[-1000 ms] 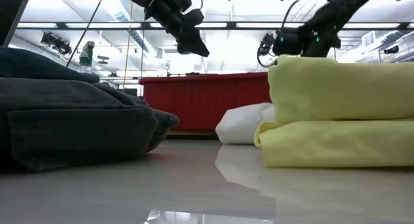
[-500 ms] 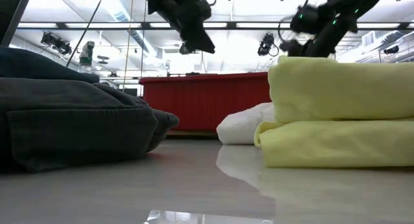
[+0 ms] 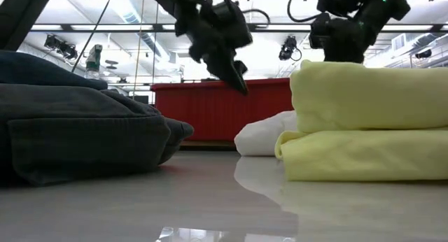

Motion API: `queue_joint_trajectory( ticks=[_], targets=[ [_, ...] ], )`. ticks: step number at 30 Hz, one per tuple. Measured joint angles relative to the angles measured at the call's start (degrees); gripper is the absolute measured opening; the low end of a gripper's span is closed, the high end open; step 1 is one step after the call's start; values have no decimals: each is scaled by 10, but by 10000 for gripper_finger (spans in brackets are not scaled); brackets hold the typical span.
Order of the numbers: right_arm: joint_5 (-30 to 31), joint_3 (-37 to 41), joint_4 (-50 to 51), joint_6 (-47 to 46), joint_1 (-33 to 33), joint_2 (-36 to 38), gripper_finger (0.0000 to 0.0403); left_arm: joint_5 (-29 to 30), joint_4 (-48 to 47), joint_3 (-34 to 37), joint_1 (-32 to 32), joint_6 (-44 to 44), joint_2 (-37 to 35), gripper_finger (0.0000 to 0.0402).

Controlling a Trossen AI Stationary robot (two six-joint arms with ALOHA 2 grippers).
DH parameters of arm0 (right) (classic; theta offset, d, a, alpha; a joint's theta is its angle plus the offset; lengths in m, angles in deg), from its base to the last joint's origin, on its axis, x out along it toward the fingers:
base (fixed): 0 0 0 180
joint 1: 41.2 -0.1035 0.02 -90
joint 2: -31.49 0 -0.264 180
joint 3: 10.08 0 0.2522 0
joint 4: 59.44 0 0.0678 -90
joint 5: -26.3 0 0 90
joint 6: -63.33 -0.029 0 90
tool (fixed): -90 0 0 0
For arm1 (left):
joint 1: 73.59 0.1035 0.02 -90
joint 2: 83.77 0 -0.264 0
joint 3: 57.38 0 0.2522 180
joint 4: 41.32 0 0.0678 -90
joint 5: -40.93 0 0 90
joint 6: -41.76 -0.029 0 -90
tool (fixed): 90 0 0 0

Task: Fold laundry
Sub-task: Fold the white blouse

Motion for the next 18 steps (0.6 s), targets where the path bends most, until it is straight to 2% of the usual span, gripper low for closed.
queue_joint_trajectory(
  ticks=[3, 5, 8, 10, 13, 18],
  targets=[
    [63, 21, -24, 21, -37, -12, 208, 46, 38, 25, -21, -3, 17, 159],
    [104, 33, -43, 46, -51, -22, 208, 98, 81, 42, -36, -5, 29, 175],
    [126, 49, -66, 55, -57, -41, 206, 164, 170, 73, -53, -6, 38, 197],
    [126, 66, -72, 47, -56, -56, 206, 172, 223, 91, -58, -11, 42, 205],
    [122, 87, -89, 27, -50, -79, 205, 172, 232, 100, -59, -7, 64, 204],
    [113, 116, -89, -32, -46, -107, 186, 186, 226, 101, -52, 17, 97, 172]
  ],
)
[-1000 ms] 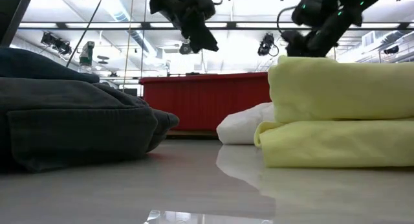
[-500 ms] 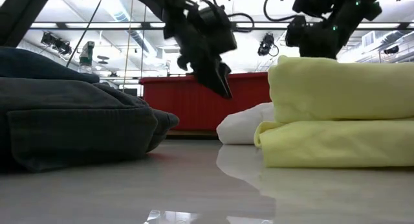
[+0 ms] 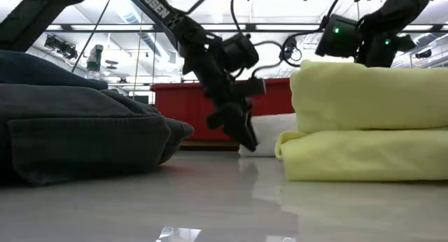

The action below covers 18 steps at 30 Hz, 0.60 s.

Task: Fold laundry
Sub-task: Fold the white blouse

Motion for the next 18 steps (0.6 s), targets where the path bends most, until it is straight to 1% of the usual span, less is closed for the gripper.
queue_joint_trajectory(
  ticks=[4, 9, 12, 14, 16, 18],
  targets=[
    [-51, 9, 3, -27, -5, 1, 156, 33, 2, -1, 4, 48, 11, 129],
    [-103, 14, 23, -30, -17, 12, 134, 45, -19, 0, 7, 93, 6, 67],
    [-130, 4, 46, -45, -24, 30, 133, 27, -54, 0, -3, 111, -16, 31],
    [-134, -6, 52, -59, -36, 49, 134, 8, -75, 0, -16, 126, -34, 13],
    [-132, -18, 52, -69, -50, 74, 134, -12, -100, 0, -31, 142, -53, 6],
    [-115, -29, 44, -73, -64, 100, 134, -25, -112, 0, -45, 152, -73, 7]
  ],
)
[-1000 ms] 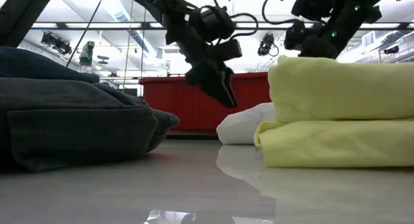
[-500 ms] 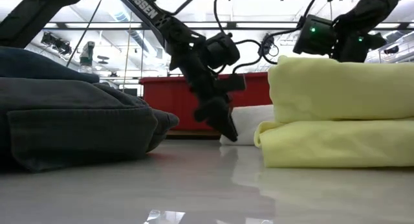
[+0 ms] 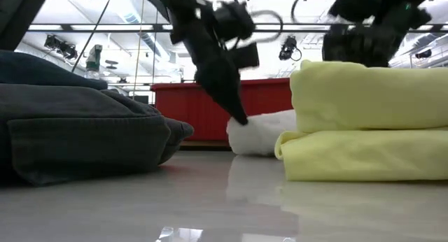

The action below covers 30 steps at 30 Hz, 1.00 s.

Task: Fold laundry
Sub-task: Fold the white blouse

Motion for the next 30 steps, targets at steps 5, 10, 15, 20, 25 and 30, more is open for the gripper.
queue_joint_trajectory(
  ticks=[5, 10, 15, 20, 25, 30],
  targets=[
    [19, -10, -34, 55, -47, 47, 136, -4, -5, 0, -34, 24, -44, 24],
    [52, -10, -42, 123, -106, 39, 147, -4, -3, 0, -57, 80, -80, 47],
    [64, -10, -80, 156, -145, 14, 171, 4, -5, 0, -72, 160, -116, 91],
    [108, -10, -112, 159, -177, -9, 203, 33, -4, -1, -62, 219, -142, 128],
    [153, -10, -108, 157, -212, -46, 239, 35, -6, 0, -63, 197, -137, 132],
    [213, -10, -116, 191, -245, -95, 265, 79, -8, 0, -91, 105, -114, 133]
  ],
)
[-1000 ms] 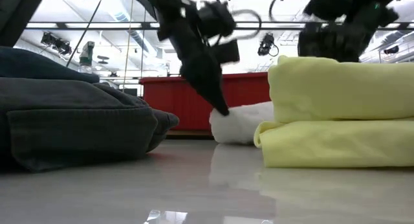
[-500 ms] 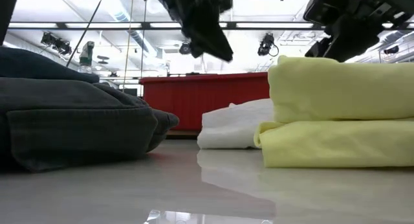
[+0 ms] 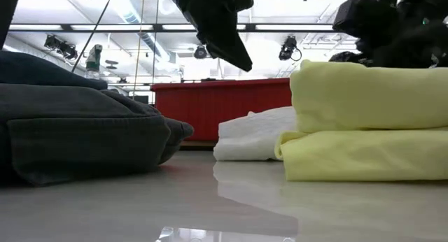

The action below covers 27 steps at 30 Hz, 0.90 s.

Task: Fold laundry
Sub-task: Fold the white blouse

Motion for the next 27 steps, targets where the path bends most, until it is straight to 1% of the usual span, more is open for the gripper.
queue_joint_trajectory(
  ticks=[3, 5, 7, 11, 13, 16, 19, 21, 23, 24, 25, 26, 27],
  targets=[
    [70, 0, -24, 58, -4, -27, 270, 42, 3, 0, -1, -4, 5, 133],
    [96, 0, -45, 92, 6, -44, 269, 44, 1, 0, 5, 4, 6, 133],
    [82, 0, -63, 112, 26, -63, 266, 46, 3, 0, 11, 18, 6, 133],
    [17, 0, -79, 119, 72, -125, 258, 45, -2, 0, 19, 23, 6, 133],
    [7, -1, -89, 124, 92, -154, 253, 43, -2, 0, 24, 23, 6, 133],
    [-7, -7, -91, 78, 124, -178, 236, 35, -7, 0, 31, 23, 6, 133],
    [-39, -21, -65, 3, 162, -191, 191, 32, -23, 0, 37, 24, 2, 133],
    [-76, -26, -52, -21, 189, -190, 142, 32, -27, 0, 42, 19, 1, 133],
    [-114, -27, -51, -38, 213, -188, 84, 31, -34, 0, 48, 11, 1, 133],
    [-143, -27, -50, -46, 225, -185, 52, 31, -36, 0, 51, 5, 1, 133],
    [-178, -26, -50, -53, 238, -180, 29, 31, -36, 0, 56, 1, 1, 133],
    [-220, -25, -49, -63, 251, -173, 19, 31, -36, 0, 60, -4, 1, 133],
    [-274, -24, -45, -82, 264, -164, 18, 31, -38, 0, 64, -9, 1, 133]
  ],
)
